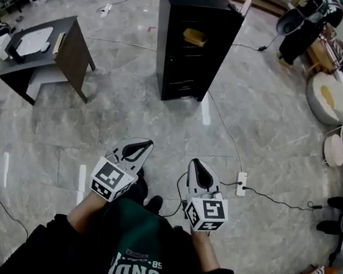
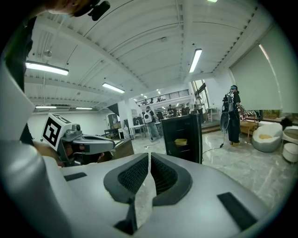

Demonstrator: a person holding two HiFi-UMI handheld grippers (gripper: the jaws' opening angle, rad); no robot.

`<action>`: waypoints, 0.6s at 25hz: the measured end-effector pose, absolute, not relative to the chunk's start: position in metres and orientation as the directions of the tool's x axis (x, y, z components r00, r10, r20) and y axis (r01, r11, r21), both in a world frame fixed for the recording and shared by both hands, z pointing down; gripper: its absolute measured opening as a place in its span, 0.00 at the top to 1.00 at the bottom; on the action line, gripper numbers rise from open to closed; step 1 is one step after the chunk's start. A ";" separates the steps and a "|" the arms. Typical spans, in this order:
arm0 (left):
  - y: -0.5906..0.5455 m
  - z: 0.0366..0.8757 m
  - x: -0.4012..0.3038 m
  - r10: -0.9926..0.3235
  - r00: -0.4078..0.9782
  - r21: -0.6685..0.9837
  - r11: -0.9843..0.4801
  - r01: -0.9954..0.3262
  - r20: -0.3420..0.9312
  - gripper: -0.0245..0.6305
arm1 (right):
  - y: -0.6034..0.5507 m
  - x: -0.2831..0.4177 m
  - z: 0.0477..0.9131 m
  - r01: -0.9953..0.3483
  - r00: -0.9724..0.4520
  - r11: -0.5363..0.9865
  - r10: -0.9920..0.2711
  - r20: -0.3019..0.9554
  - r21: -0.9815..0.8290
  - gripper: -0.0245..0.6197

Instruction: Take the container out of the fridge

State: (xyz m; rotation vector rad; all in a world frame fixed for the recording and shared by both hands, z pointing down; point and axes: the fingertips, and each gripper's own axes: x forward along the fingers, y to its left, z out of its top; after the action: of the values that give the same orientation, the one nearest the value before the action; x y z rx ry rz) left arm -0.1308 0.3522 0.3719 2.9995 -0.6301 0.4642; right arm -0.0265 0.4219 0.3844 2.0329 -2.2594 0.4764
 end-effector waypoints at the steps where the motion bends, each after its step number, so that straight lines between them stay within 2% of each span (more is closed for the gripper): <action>1: 0.352 0.371 -0.131 -0.386 0.873 -0.021 -0.917 -0.398 0.299 0.94 | 0.421 -0.026 0.384 -0.980 -0.125 0.079 -0.960 0.253 -0.185 0.90; 15: 0.319 0.382 -0.114 -0.374 0.874 -0.006 -0.920 -0.392 0.309 0.94 | 0.391 -0.012 0.398 -0.978 -0.123 0.069 -0.953 0.276 -0.197 0.90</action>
State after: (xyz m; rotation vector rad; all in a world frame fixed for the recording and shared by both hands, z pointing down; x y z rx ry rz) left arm -0.1137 0.3194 0.3821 2.9867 -0.6110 0.4744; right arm -0.0121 0.3911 0.3983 2.0302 -2.2418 0.5157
